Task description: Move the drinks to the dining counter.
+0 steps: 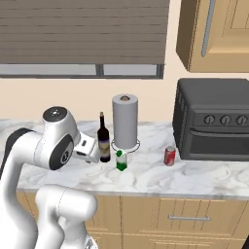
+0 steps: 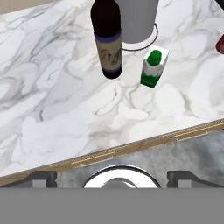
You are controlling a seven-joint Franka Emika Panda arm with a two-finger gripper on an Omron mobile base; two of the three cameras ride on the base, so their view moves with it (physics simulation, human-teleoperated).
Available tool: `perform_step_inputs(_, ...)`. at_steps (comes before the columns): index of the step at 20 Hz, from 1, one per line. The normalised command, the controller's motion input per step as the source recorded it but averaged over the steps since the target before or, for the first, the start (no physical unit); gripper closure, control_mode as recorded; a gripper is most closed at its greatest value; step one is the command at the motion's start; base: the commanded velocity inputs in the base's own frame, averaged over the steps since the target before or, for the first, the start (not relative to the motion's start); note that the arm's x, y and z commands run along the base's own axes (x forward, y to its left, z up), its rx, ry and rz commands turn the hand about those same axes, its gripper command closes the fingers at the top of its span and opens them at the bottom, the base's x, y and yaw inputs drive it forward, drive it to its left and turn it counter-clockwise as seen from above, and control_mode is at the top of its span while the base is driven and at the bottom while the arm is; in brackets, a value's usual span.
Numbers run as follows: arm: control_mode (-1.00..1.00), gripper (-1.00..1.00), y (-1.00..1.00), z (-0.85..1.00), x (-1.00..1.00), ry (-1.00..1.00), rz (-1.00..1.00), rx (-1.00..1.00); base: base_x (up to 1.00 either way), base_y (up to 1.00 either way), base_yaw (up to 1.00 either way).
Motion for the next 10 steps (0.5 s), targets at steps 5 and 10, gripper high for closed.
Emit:
perform_step_inputs(5,-1.00,-1.00,0.07,0.22,0.06,0.05,-0.01,-0.09,0.00,0.00,0.00)
perform_step_inputs(10,-1.00,-1.00,0.11,0.29,0.28,0.01,-0.15,-0.12,0.00,0.00,0.00)
